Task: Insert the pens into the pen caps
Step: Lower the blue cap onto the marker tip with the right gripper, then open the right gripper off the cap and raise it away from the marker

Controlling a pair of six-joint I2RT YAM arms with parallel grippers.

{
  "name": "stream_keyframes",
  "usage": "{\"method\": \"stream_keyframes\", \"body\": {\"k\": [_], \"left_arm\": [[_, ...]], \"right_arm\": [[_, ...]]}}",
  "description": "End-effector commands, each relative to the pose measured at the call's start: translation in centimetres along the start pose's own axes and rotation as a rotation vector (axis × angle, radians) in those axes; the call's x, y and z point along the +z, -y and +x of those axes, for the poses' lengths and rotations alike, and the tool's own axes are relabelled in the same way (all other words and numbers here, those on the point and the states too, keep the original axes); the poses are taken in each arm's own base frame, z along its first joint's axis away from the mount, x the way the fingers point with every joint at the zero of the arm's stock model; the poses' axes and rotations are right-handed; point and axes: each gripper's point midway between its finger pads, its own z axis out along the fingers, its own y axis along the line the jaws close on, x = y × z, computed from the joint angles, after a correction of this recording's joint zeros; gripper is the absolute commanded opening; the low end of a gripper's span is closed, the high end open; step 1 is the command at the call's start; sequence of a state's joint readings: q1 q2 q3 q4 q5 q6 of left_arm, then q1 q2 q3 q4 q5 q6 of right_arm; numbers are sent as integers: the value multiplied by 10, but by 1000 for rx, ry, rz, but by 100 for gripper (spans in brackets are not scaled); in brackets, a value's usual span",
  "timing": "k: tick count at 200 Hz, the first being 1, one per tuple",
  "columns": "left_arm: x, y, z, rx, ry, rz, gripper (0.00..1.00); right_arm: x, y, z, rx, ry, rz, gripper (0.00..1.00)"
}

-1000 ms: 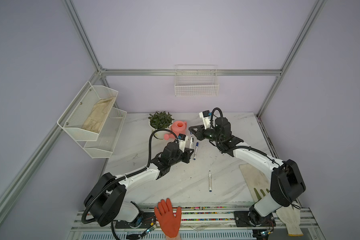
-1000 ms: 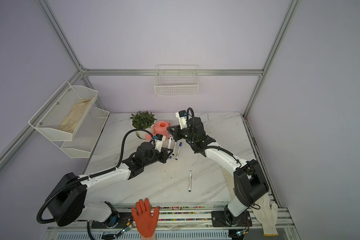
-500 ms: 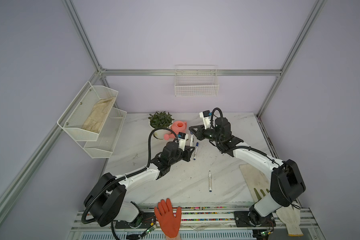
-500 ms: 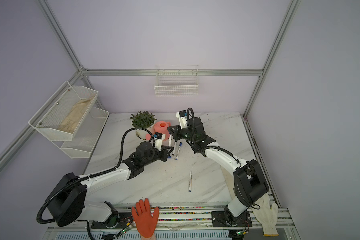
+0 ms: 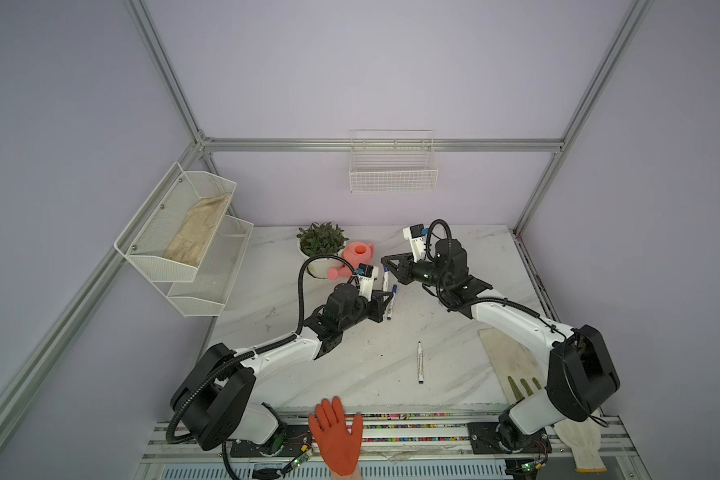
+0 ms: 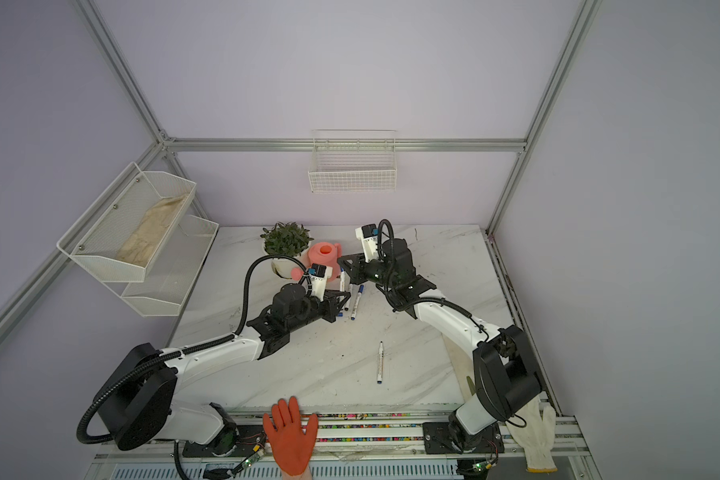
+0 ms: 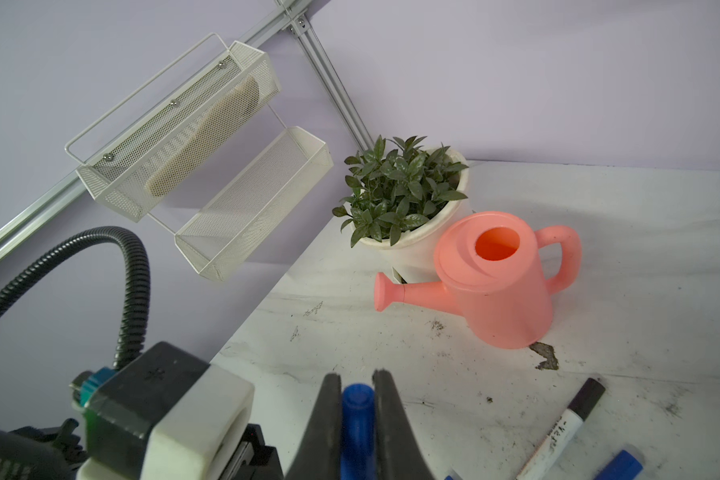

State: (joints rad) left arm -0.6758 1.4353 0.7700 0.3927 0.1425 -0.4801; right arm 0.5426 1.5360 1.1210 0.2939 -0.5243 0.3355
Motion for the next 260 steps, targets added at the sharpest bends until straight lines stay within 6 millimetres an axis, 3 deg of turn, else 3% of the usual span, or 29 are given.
{"method": "stream_keyframes", "body": {"k": [1, 52, 118, 201, 238, 260], "left_arm": [[-2, 5, -28, -14, 133, 37, 0], [-10, 7, -55, -3, 252, 49, 0], [-5, -3, -51, 64, 204, -29, 0], [-16, -34, -56, 84, 279, -257, 0], [-16, -39, -50, 73, 271, -305, 0], [-16, -44, -47, 50, 274, -327, 0]], "right_arm": [[-13, -10, 9, 34, -69, -71, 0], [-29, -14, 34, 116, -187, -143, 0], [-30, -2, 80, 127, -389, -121, 0], [-28, 55, 131, 131, -496, 203, 0], [-28, 67, 155, 152, -564, 253, 0], [-29, 68, 183, 158, -657, 279, 0]]}}
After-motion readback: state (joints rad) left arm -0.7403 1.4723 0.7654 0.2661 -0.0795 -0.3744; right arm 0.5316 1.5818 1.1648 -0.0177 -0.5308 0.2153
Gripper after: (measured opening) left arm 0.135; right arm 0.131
